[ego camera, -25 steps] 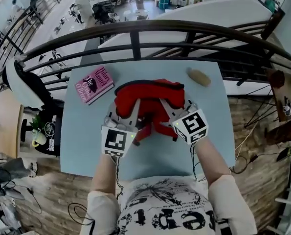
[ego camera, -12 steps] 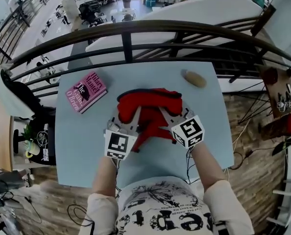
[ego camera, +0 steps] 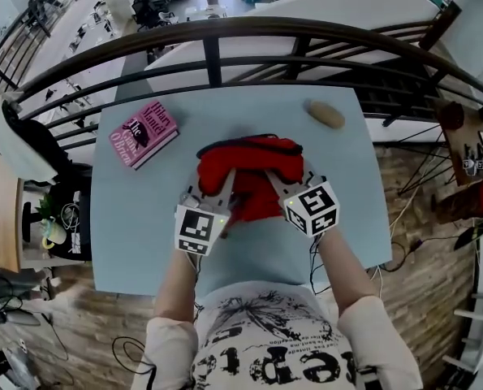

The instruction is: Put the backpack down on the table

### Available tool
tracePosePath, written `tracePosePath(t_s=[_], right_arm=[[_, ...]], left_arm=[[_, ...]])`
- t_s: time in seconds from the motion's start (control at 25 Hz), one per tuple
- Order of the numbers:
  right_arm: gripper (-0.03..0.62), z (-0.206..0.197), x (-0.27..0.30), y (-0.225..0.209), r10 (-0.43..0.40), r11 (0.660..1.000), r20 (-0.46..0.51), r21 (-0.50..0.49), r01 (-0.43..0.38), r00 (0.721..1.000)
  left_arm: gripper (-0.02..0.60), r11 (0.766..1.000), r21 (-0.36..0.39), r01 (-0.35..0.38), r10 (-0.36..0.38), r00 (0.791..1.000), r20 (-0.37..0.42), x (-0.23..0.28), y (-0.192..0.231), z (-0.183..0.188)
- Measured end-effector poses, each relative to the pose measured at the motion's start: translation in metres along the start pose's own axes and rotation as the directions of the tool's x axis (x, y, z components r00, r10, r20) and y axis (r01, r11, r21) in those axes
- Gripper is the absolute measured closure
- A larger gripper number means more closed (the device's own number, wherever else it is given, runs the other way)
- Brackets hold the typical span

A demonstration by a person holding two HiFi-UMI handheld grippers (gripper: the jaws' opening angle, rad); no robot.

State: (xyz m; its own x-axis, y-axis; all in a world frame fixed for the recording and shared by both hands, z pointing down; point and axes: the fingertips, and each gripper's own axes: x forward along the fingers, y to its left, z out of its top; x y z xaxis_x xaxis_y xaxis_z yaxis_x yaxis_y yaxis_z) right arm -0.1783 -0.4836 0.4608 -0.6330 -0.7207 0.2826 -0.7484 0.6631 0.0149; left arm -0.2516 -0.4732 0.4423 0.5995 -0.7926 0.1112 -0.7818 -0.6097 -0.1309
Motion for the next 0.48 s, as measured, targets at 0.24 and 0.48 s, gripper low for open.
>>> tracePosePath(t_s=[0.24, 0.48], right_arm=[[0.499, -0.037, -0.020, 0.019, 0.014, 0.999, -0.055, 0.040, -0.012, 0.998], [0.477, -0.068, -0.049, 0.038, 0.043, 0.998, -0.054, 0.051, -0.040, 0.998]], left_arm=[[0.548, 0.999, -0.022, -0.031, 0.029, 0.997, -0.065, -0.020, -0.027, -0.031], [0.548, 0.996, -0.082, -0.031, 0.023, 0.995, -0.102, -0.047, -0.059, -0.055]])
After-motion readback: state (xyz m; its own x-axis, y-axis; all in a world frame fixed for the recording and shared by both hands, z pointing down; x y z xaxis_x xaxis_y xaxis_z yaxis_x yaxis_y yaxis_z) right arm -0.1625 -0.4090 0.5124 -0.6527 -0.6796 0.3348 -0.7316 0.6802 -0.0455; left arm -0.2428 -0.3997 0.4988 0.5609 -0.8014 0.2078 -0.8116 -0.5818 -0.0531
